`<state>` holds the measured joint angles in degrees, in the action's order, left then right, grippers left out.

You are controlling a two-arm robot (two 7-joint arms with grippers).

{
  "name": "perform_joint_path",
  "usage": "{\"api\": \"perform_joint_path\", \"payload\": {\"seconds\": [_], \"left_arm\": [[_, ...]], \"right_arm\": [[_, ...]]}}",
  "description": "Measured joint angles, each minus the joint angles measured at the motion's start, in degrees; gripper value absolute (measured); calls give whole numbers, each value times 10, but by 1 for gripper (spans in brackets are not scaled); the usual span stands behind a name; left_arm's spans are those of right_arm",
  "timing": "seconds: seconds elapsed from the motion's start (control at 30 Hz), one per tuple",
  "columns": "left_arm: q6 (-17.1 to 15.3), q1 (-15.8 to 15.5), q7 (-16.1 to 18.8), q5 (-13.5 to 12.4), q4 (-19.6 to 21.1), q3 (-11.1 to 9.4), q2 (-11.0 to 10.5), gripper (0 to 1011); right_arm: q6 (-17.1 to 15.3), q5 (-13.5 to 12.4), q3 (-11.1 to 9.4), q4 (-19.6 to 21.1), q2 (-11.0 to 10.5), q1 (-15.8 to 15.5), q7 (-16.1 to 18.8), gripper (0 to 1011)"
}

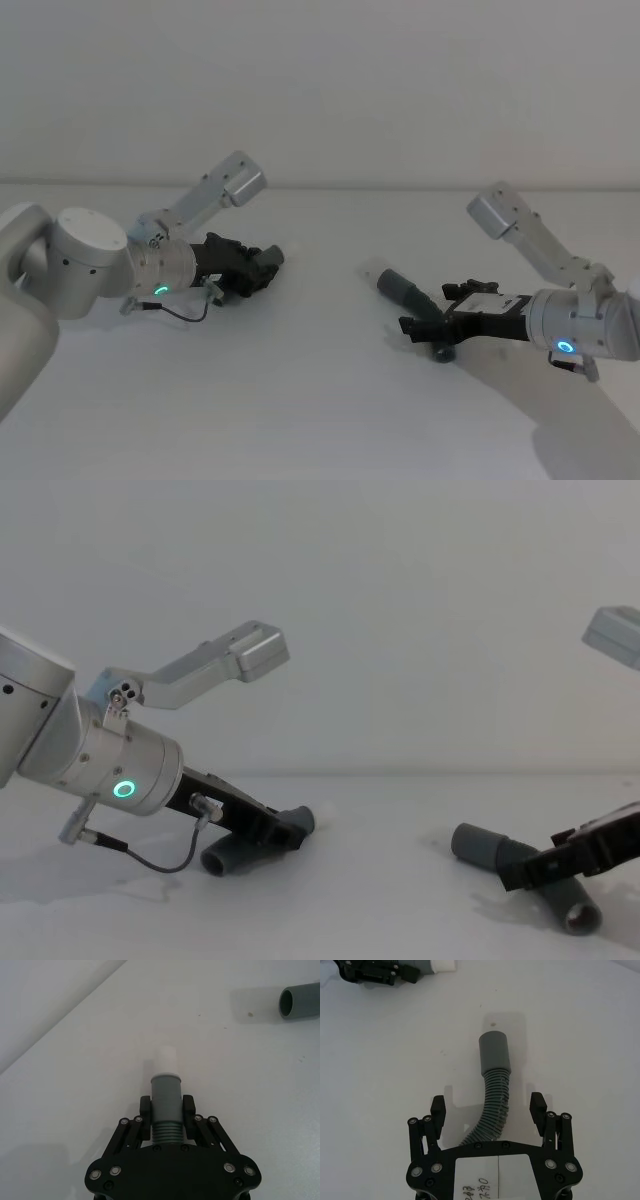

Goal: Use both hands to pick up one end of the pipe from the table, align the ends, and insert them.

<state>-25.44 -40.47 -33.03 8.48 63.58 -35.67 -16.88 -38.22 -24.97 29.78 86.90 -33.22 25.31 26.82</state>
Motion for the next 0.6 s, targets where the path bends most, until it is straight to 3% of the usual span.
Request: {"api": "perform_joint_path", "payload": {"seconds": [0.6], "left_arm": [[0,0,0,0,0,0,0,365]], "right_arm": [[-4,-11,5,-6,7,-3,-10,1000]]}}
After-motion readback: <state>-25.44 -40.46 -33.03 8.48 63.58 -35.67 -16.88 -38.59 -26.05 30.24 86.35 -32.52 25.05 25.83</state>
